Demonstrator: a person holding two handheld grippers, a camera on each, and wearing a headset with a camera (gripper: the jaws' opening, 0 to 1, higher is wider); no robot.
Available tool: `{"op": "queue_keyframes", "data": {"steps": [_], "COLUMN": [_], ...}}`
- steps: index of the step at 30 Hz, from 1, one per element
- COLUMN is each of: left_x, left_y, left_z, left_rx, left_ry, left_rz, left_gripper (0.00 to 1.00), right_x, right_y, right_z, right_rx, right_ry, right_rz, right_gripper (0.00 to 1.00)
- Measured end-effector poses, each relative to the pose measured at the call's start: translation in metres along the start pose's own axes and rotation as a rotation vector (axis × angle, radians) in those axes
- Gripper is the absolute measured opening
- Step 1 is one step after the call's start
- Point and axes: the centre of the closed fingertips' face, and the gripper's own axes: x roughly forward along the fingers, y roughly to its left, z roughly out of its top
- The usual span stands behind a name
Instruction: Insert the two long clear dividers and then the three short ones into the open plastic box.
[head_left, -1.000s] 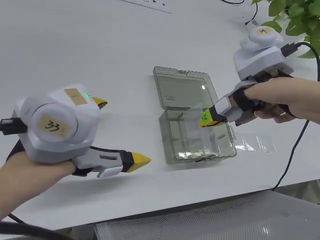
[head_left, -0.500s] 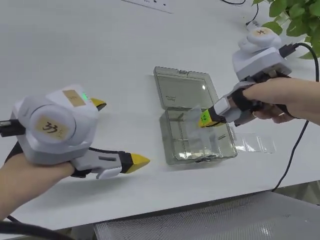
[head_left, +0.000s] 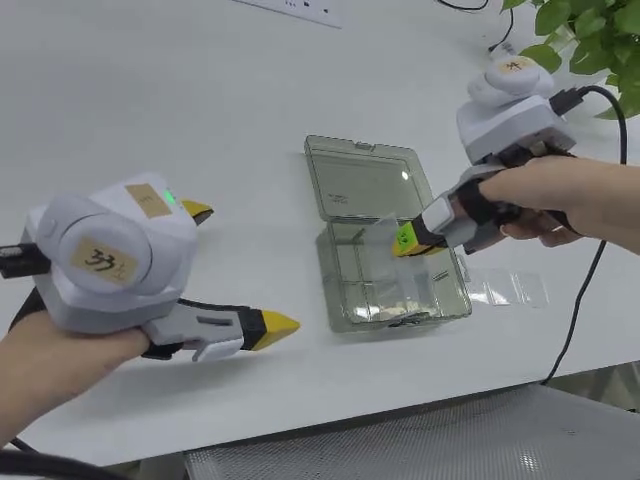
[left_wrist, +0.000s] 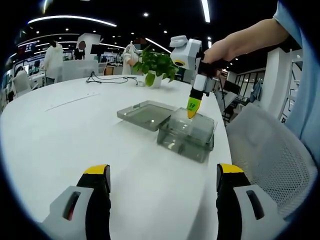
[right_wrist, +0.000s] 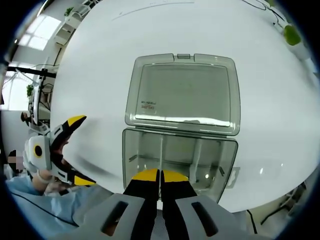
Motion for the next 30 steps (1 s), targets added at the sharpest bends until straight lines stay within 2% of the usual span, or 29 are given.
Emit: {"op": "queue_keyframes", "data": {"steps": [5, 13, 17, 30], "left_x": [0.0, -0.005, -0.007, -0.008], "left_y": [0.0, 0.004, 0.006, 0.004], "left_z": [0.0, -0.002, -0.002, 0.001], "left_rx": [0.002, -0.003, -0.006, 0.003], "left_ry": [-0.001, 0.002, 0.001, -0.002], "left_rz": [-0.003, 0.004, 0.009, 0.009], "left_gripper": [0.89, 0.89, 0.89, 0.89], "right_x": [0.003, 0.019, 0.028, 0.026], "right_y": [0.006, 0.008, 0.001, -0.001], "right_z": [0.0, 0.003, 0.007, 0.012], "right_rx": [-0.004, -0.036, -0.039, -0.072], "right_ry": [0.005, 0.024, 0.028, 0.015], "right_rz": [-0.001, -0.016, -0.025, -0.03], "right_gripper": [0.02, 0.02, 0.02, 0.03]}}
